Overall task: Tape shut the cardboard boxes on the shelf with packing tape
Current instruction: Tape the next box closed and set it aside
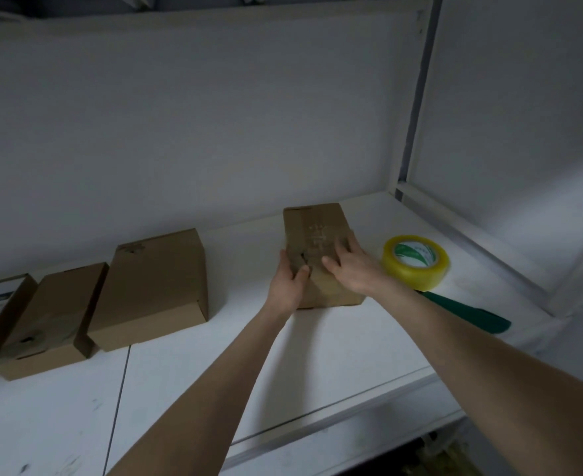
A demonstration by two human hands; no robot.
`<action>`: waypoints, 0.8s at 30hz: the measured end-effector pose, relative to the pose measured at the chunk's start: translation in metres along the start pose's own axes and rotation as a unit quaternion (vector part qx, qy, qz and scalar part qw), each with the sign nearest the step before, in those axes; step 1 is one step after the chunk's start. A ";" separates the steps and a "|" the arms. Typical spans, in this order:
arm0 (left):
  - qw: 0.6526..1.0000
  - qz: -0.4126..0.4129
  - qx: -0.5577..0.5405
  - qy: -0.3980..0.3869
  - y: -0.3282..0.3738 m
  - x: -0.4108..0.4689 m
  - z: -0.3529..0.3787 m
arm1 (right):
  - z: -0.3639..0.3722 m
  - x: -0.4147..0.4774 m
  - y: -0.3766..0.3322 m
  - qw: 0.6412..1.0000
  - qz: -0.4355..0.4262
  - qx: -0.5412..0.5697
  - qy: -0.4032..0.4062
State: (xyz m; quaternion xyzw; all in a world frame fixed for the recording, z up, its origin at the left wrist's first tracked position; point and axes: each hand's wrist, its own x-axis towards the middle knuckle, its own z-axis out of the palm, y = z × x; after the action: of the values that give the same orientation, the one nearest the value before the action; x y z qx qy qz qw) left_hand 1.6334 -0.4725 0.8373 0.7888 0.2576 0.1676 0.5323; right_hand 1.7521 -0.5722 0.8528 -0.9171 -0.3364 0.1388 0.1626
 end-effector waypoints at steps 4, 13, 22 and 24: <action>0.995 -0.057 -0.072 -0.044 -0.015 -0.005 0.000 | 0.001 -0.003 0.000 0.999 -0.008 0.039 0.015; 0.901 0.178 0.394 -0.046 0.003 0.003 -0.026 | -0.009 -0.019 -0.024 0.971 -0.193 -0.137 -0.026; 0.835 0.178 0.515 -0.073 -0.005 0.004 -0.015 | 0.008 -0.018 -0.022 0.960 -0.181 -0.214 -0.024; 0.838 0.171 0.511 -0.086 0.002 0.007 -0.017 | 0.002 -0.017 -0.023 0.964 -0.178 -0.197 -0.036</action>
State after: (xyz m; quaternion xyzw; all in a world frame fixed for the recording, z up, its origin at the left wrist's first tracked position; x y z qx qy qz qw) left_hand 1.6297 -0.4559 0.8453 0.9915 0.1208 0.0324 0.0367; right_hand 1.7261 -0.5669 0.8625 -0.8508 -0.5205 0.0719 -0.0113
